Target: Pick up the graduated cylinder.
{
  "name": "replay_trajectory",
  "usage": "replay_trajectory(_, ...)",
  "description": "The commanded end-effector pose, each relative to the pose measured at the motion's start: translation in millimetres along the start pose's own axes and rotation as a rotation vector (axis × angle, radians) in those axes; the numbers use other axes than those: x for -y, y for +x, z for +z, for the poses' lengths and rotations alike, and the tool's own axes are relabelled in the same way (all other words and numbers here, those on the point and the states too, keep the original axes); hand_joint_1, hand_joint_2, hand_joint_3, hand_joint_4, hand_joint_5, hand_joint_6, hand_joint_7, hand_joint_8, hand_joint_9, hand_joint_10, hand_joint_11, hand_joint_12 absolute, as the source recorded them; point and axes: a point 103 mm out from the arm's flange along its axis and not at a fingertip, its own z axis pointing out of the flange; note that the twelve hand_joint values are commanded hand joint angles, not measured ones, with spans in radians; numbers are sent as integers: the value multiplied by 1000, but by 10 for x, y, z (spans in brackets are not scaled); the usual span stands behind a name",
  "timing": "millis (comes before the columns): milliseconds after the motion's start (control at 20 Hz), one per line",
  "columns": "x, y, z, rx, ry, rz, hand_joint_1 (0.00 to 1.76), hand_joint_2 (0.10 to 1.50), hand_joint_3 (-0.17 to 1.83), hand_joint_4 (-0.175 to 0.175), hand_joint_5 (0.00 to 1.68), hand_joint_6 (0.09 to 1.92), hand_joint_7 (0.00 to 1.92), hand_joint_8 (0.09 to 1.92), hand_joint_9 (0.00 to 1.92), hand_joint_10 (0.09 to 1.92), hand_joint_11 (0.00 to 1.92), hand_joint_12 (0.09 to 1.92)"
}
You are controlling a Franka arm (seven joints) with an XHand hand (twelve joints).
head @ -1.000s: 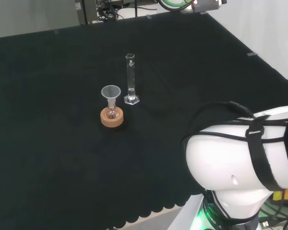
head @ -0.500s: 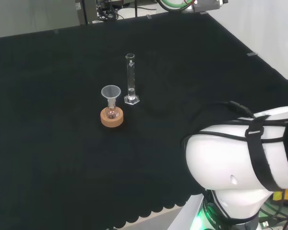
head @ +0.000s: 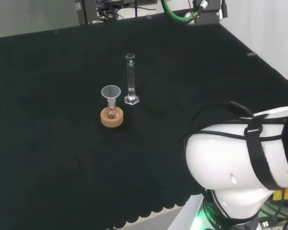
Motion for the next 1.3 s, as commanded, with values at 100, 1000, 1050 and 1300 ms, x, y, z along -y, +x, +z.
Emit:
replay_trajectory(100, -448, -215, 676, -157, -35, -44, 334, 1251, 5, -50, 375, 87, 225, 644, 480, 655, 229, 1370)
replay_trajectory(1000, -1034, 88, 2001, -339, 32, -215, 613, 1060, -100, -56, 397, 87, 265, 704, 509, 666, 271, 1356)
replay_trajectory(1050, -1035, 99, 2060, -352, 34, -219, 641, 1050, -107, -56, 400, 87, 270, 707, 510, 666, 272, 1355)
replay_trajectory(1300, -1044, 125, 2282, -424, 58, -237, 763, 1010, -143, -56, 411, 87, 283, 713, 502, 659, 271, 1349)
